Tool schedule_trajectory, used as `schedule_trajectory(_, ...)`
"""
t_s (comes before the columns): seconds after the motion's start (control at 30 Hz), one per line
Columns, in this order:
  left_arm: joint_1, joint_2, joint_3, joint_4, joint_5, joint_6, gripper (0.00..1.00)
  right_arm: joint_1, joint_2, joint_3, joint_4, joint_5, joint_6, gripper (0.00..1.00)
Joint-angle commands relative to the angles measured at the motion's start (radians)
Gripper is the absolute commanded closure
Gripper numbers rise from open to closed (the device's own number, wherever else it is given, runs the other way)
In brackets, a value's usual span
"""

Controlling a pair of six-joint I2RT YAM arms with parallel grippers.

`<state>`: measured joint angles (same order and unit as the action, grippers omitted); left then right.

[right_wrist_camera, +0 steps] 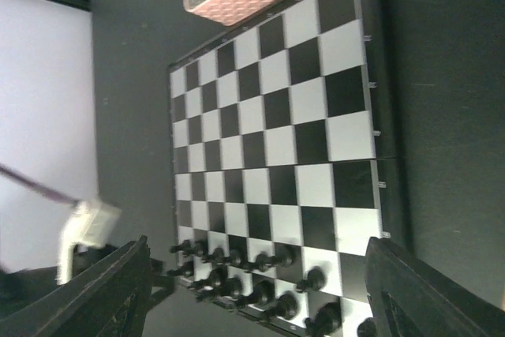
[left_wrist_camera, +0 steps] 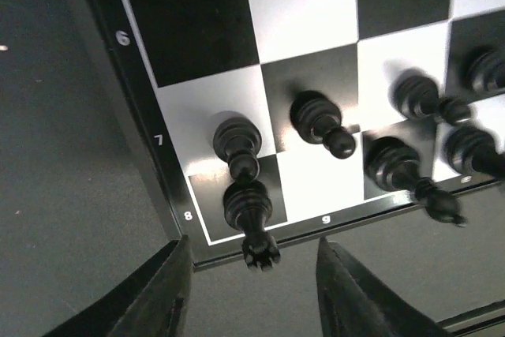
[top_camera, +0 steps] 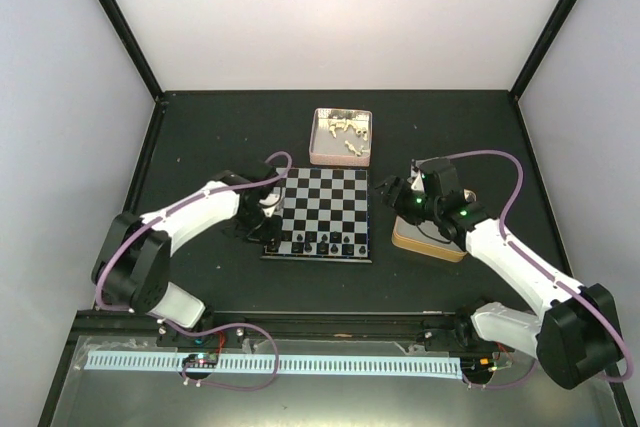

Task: Set up the chess pieces on the board
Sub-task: Place the chess piece on the chessboard, then pick up the chess piece from the storage box.

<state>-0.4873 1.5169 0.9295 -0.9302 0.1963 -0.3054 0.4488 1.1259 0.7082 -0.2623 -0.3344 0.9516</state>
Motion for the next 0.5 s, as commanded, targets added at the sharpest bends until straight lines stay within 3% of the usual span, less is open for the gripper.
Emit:
schedule_trajectory(0.0, 0.006, -0.130, 0.040, 0.041, -0.026, 0.001, 0.51, -0.006, -0.040, 0.042, -0.121, 0.157, -0.092, 0.27)
schedule_trajectory(0.23, 0.007, -0.381, -0.006, 0.229, -0.048, -0.011, 0.42, -0.051, -0.121, 0.011, -0.261, 0.580, -0.200, 0.36)
schedule_trajectory(0.33, 0.008, -0.469, -0.051, 0.350, -0.013, -0.037, 0.40, -0.105, -0.098, 0.004, -0.289, 0.657, -0.239, 0.45)
schedule_trajectory(0.47, 0.008, -0.544, -0.125, 0.515, 0.063, -0.064, 0.38, -0.191, -0.024, -0.005, -0.293, 0.689, -0.276, 0.48)
